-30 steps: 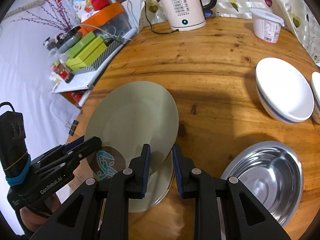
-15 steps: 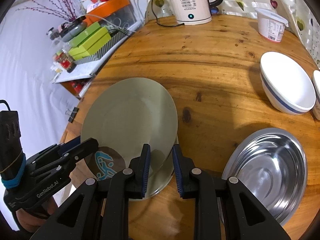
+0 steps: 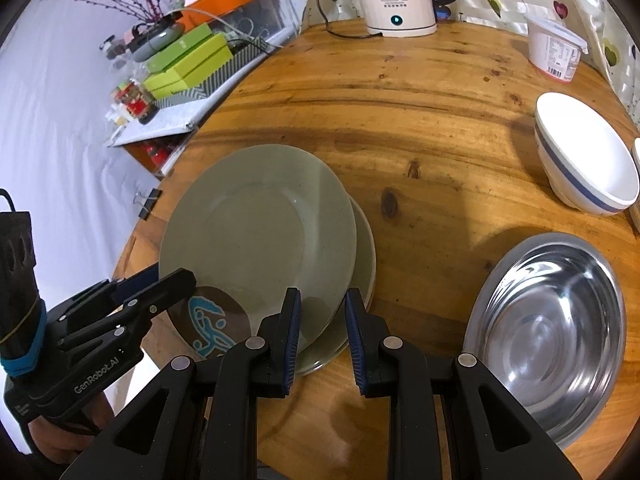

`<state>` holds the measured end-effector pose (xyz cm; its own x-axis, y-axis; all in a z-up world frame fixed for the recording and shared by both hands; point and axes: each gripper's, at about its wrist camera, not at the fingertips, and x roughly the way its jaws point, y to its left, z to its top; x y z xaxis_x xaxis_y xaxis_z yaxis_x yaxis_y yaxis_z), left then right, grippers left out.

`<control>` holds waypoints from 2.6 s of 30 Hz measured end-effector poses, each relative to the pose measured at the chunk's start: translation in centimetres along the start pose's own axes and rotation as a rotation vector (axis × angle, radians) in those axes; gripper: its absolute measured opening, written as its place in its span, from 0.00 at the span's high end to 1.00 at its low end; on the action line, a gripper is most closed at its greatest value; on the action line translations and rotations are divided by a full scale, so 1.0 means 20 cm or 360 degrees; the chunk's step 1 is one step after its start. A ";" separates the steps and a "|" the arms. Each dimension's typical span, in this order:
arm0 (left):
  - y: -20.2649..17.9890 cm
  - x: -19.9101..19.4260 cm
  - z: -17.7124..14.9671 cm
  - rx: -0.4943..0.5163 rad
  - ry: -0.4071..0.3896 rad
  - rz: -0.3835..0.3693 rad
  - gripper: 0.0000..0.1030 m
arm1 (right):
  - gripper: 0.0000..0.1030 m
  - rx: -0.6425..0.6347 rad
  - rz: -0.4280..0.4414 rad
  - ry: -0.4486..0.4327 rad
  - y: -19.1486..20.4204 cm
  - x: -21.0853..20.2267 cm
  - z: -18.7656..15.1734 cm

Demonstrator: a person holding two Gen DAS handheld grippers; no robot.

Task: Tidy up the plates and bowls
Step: 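Lower the held beige plate onto the beige plate stack with the left gripper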

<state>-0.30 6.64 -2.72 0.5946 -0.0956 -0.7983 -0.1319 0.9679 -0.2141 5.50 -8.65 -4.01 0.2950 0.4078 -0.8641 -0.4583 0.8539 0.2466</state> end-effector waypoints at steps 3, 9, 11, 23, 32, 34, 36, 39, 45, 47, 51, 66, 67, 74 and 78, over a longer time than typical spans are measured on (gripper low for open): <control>-0.01 0.01 -0.01 0.0009 0.0004 0.0017 0.68 | 0.79 -0.0004 0.0001 0.0008 0.00 0.00 -0.01; -0.02 0.03 -0.02 0.0014 0.0024 0.0034 0.65 | 0.79 -0.0017 -0.0006 0.0011 0.01 0.01 -0.01; -0.02 0.04 -0.02 0.0014 0.0032 0.0040 0.64 | 0.79 -0.0020 -0.0008 0.0011 0.01 0.01 -0.02; -0.04 0.05 -0.03 0.0023 0.0049 0.0043 0.60 | 0.77 -0.0038 -0.0029 0.0010 0.03 0.01 -0.03; -0.05 0.05 -0.03 0.0033 0.0043 0.0047 0.59 | 0.77 -0.0051 -0.0052 0.0002 0.02 0.00 -0.03; -0.05 0.05 -0.03 0.0035 0.0043 0.0049 0.59 | 0.77 -0.0052 -0.0051 0.0002 0.02 0.00 -0.03; -0.05 0.05 -0.03 0.0037 0.0044 0.0045 0.59 | 0.77 -0.0053 -0.0051 -0.0004 0.02 -0.01 -0.03; -0.05 0.05 -0.03 0.0037 0.0045 0.0037 0.59 | 0.77 -0.0058 -0.0053 -0.0019 0.02 -0.02 -0.03; -0.04 0.04 -0.02 0.0032 0.0018 0.0040 0.59 | 0.77 -0.0035 -0.0056 -0.0030 -0.01 -0.03 -0.03; -0.03 0.04 -0.01 0.0027 0.0011 0.0042 0.59 | 0.77 -0.0025 -0.0057 -0.0029 -0.02 -0.03 -0.03; -0.04 0.03 -0.01 0.0031 0.0003 0.0043 0.59 | 0.77 -0.0013 -0.0050 -0.0023 -0.02 -0.02 -0.03; -0.07 0.03 -0.02 0.0068 0.0010 0.0056 0.58 | 0.77 -0.0032 -0.0028 -0.0021 -0.01 -0.02 -0.04; -0.06 0.03 -0.01 0.0063 0.0010 0.0051 0.58 | 0.77 -0.0031 -0.0025 -0.0022 -0.01 -0.02 -0.03; -0.06 0.03 -0.02 0.0050 -0.0003 0.0059 0.58 | 0.77 -0.0024 -0.0021 -0.0031 0.00 -0.03 -0.03; -0.05 0.02 -0.01 0.0031 -0.0012 0.0073 0.58 | 0.77 -0.0026 -0.0015 -0.0041 0.00 -0.04 -0.03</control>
<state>-0.06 5.62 -3.04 0.5944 -0.0491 -0.8027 -0.1437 0.9756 -0.1661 4.87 -9.13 -3.63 0.3206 0.4082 -0.8547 -0.4687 0.8525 0.2313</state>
